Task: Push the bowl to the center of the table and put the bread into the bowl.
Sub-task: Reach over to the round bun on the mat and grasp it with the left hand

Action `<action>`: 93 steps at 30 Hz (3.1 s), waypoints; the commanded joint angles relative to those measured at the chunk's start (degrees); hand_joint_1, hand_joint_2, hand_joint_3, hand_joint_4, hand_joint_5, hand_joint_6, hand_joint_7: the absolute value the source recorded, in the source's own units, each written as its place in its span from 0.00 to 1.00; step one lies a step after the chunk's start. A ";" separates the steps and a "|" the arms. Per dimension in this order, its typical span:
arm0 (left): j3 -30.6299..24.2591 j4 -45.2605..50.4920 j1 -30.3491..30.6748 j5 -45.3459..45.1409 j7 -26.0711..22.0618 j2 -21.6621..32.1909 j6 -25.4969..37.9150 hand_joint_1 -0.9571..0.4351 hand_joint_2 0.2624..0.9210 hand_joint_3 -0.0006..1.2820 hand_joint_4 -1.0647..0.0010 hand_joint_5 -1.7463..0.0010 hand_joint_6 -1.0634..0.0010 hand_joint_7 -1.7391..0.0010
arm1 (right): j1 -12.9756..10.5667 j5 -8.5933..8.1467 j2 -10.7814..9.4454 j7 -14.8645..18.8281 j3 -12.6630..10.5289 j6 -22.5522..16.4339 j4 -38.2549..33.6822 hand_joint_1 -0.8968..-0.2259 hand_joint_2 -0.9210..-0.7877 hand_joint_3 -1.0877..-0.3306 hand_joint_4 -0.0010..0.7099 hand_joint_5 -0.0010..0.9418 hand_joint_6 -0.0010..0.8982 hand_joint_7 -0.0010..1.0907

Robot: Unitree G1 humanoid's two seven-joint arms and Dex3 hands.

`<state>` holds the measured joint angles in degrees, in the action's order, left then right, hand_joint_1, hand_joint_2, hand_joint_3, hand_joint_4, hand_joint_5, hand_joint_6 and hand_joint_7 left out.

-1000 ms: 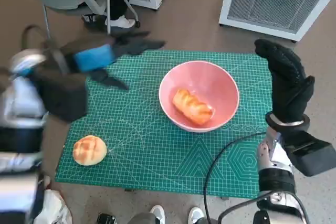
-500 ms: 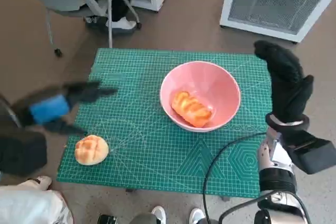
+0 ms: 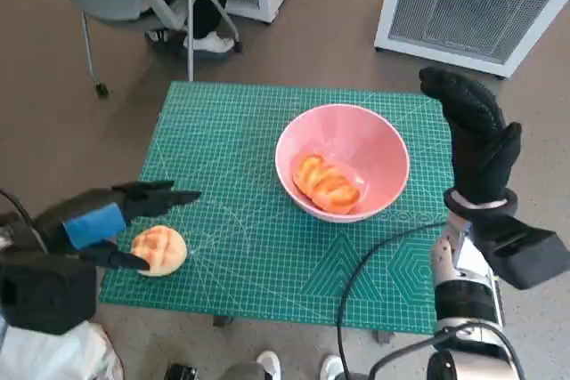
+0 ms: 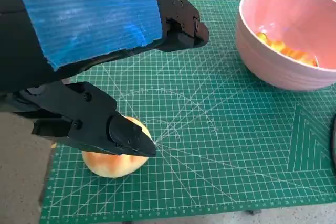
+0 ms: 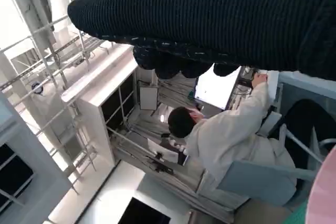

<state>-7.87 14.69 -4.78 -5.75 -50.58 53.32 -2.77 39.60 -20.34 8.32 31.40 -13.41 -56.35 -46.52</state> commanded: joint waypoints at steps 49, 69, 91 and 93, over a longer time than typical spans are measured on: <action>6.91 -7.41 -3.83 -9.21 5.07 1.06 0.12 0.69 1.00 0.05 0.40 0.27 0.35 0.42 | 0.24 -0.95 0.18 1.85 -0.66 3.32 -0.32 0.42 0.00 0.46 0.54 0.00 0.29 0.21; 10.06 -13.91 -34.95 -3.82 11.92 -9.62 -8.31 0.69 0.98 0.04 0.39 0.34 0.28 0.38 | 2.63 -0.76 0.02 2.51 -0.98 2.28 -3.57 0.43 0.00 0.46 0.55 0.00 0.30 0.20; 14.33 -25.13 -44.13 -3.19 6.75 -12.84 -13.10 0.69 1.00 0.03 0.38 0.38 0.33 0.32 | -0.57 -1.12 -0.19 2.62 -1.00 2.40 0.68 0.43 0.00 0.46 0.54 0.00 0.31 0.19; 8.86 -11.37 -34.09 0.94 -0.07 -4.87 -1.39 0.68 0.84 0.06 0.60 0.58 0.56 0.51 | -1.89 -0.58 0.50 1.72 -1.43 1.89 1.55 0.43 0.00 0.46 0.54 0.00 0.31 0.19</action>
<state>5.86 -7.93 -47.33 -8.83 -44.47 40.94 -13.40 40.66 -21.07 8.08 33.67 -14.36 -54.47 -45.57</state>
